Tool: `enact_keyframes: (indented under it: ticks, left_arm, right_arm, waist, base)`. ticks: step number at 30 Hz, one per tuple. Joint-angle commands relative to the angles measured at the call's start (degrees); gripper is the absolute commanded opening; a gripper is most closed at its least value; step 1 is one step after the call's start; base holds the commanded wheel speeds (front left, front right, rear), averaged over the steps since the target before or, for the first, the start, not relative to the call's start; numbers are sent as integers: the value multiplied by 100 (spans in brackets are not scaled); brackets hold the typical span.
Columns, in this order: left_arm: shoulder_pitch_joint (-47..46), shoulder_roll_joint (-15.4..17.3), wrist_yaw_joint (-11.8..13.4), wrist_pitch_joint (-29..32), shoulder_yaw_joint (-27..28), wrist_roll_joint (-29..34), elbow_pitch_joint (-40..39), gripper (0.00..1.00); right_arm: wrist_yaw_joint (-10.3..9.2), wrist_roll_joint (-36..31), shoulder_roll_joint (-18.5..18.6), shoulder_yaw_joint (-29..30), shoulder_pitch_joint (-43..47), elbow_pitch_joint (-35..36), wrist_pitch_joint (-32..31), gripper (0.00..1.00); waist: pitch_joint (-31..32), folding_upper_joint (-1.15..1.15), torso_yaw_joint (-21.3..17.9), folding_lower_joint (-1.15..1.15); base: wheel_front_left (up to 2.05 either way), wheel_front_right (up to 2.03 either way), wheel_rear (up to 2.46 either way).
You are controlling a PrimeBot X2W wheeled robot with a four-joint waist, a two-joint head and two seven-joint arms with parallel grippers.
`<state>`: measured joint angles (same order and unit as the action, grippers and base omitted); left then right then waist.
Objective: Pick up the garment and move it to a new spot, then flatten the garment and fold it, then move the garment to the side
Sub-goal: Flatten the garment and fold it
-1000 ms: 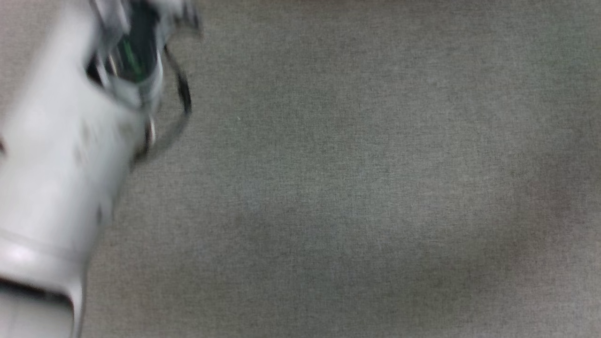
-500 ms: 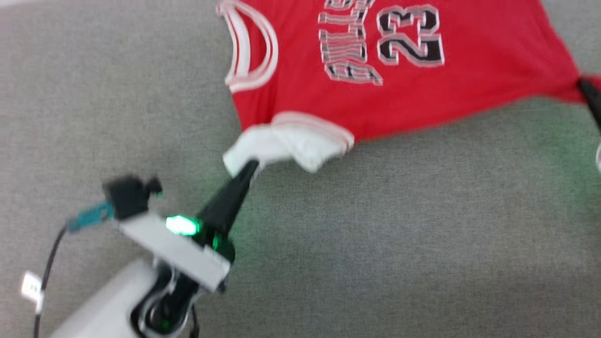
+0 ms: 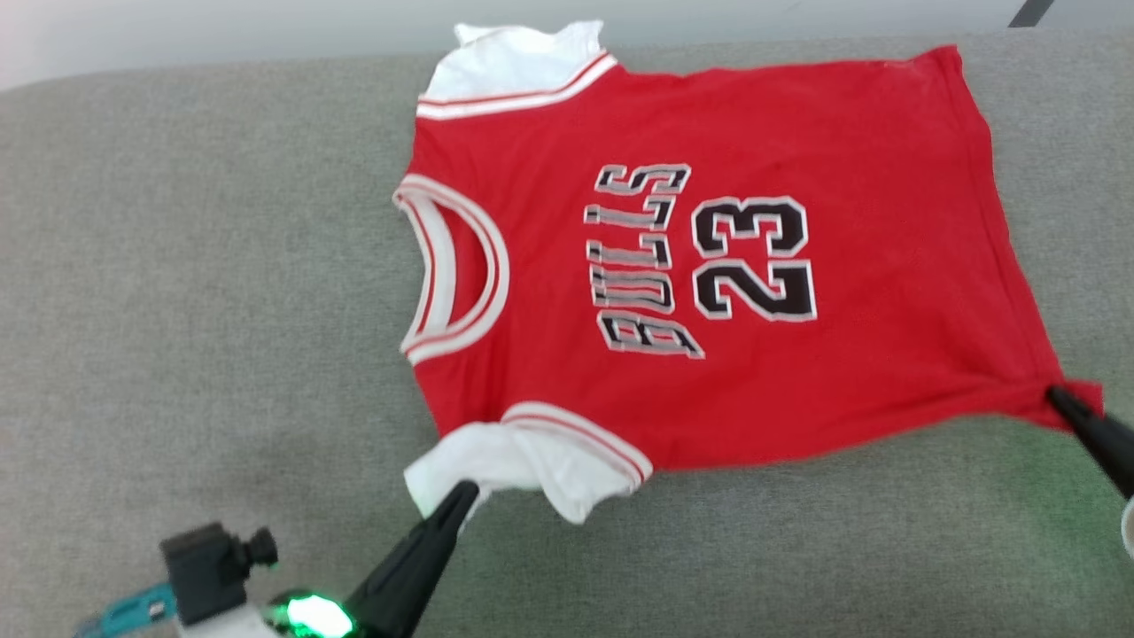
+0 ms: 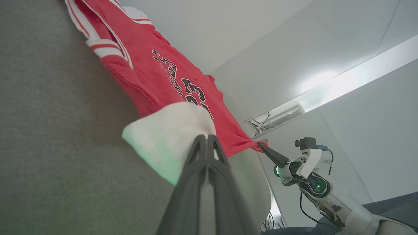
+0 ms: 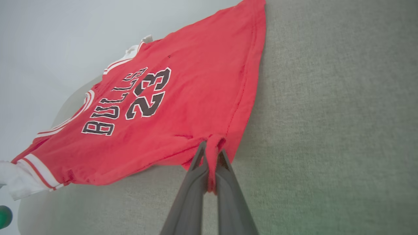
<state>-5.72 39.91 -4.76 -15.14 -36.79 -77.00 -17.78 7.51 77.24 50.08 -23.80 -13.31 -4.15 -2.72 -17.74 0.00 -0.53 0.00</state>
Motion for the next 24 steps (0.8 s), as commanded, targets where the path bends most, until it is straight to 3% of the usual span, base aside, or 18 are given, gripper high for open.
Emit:
enact_keyframes:
  ticks: [1, 7, 12, 17, 24]
  left_arm:
    - [206, 65, 88, 5, 54, 82, -225, 0]
    - [767, 314, 359, 5, 146, 241, -1023, 0]
    - [528, 290, 326, 89, 207, 268, -1158, 0]
    - [-234, 113, 256, 421, 269, 218, -895, 0]
    - [-1707, -194, 101, 927, 509, -13, 159, 0]
  right_arm:
    - [-3, -56, 79, 107, 276, 162, -25, 0]
    - [-3, -179, 213, 617, 1206, 752, -82, 0]
    - [-4, -261, 35, 1071, 1453, 967, -234, 0]
    - [-3, -474, -249, 1295, 1059, 1053, -612, 0]
    - [-3, -687, -756, 1529, 71, 668, -1150, 0]
  waist:
    - [29, 0, -39, 0]
    - [-35, 0, -102, 0]
    - [-139, 0, -131, 0]
    - [-295, 0, -161, 0]
    - [-494, 0, -211, 0]
  base:
    - [0, 0, 0]
    - [0, 0, 0]
    - [0, 0, 0]
    - [0, 0, 0]
    - [0, 0, 0]
